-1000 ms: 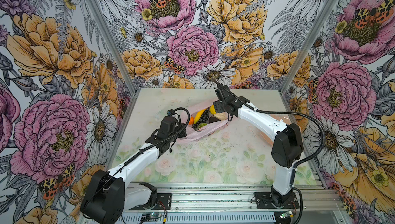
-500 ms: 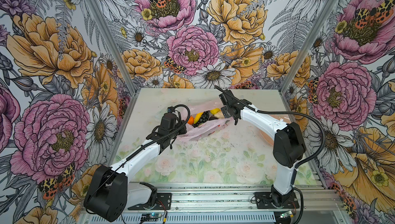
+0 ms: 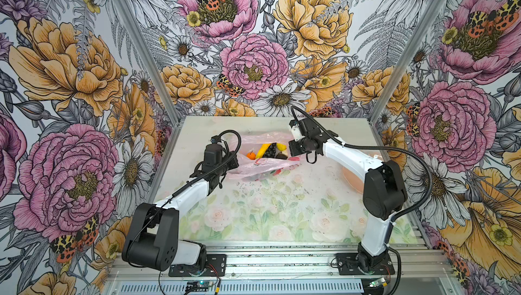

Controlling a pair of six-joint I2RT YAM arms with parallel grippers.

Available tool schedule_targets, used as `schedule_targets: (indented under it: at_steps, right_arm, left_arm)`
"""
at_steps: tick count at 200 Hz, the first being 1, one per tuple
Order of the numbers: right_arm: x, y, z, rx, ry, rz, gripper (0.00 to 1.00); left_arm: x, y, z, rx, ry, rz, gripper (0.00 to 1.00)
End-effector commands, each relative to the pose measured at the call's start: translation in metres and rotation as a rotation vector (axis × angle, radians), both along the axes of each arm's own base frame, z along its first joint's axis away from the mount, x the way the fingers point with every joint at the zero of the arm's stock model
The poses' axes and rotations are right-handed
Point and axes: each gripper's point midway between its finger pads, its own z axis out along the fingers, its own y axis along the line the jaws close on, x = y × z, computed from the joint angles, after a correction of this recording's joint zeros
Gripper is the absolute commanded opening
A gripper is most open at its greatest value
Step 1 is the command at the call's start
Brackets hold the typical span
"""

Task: Take fruits out of the plastic bag
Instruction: Spread open the plastic bag at the center of the table.

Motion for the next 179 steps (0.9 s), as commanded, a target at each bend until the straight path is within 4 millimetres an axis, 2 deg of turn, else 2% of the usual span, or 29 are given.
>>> schedule_targets:
  at_steps: [1, 32, 68, 78, 93, 113, 127, 140, 160, 179]
  right_arm:
    - [-0.022, 0.021, 0.055, 0.319, -0.022, 0.052, 0.00]
    - [-0.035, 0.008, 0.083, 0.520, -0.031, 0.023, 0.00]
    - [-0.045, -0.003, 0.101, 0.711, -0.050, -0.013, 0.00]
    - [-0.041, -0.012, 0.099, 0.761, -0.056, -0.060, 0.00]
    - [-0.032, -0.025, 0.086, 0.784, -0.048, -0.130, 0.00]
    - [-0.022, -0.029, 0.070, 0.810, -0.026, -0.174, 0.00]
    - [-0.014, -0.033, 0.064, 0.851, -0.017, -0.207, 0.00]
    - [-0.007, -0.041, 0.060, 0.880, -0.009, -0.245, 0.00]
    - [-0.004, -0.046, 0.059, 0.862, -0.021, -0.257, 0.00]
    - [-0.012, -0.032, 0.060, 0.804, -0.025, -0.215, 0.00]
  left_arm:
    - [0.024, 0.014, 0.028, -0.058, -0.119, 0.003, 0.00]
    - [0.022, 0.035, 0.028, -0.135, -0.156, 0.026, 0.00]
    - [0.012, 0.027, 0.038, -0.176, -0.237, -0.027, 0.00]
    - [0.014, 0.027, 0.033, -0.173, -0.220, -0.018, 0.00]
    - [0.020, 0.032, 0.015, -0.145, -0.143, 0.009, 0.00]
    - [0.027, 0.032, -0.002, -0.075, -0.057, 0.032, 0.00]
    - [0.029, 0.036, -0.015, 0.016, 0.031, 0.063, 0.00]
    - [0.029, 0.037, -0.020, 0.028, 0.073, 0.071, 0.00]
    - [0.024, 0.042, -0.018, 0.025, 0.110, 0.119, 0.25]
    - [0.014, 0.032, 0.002, 0.087, 0.105, 0.129, 0.46]
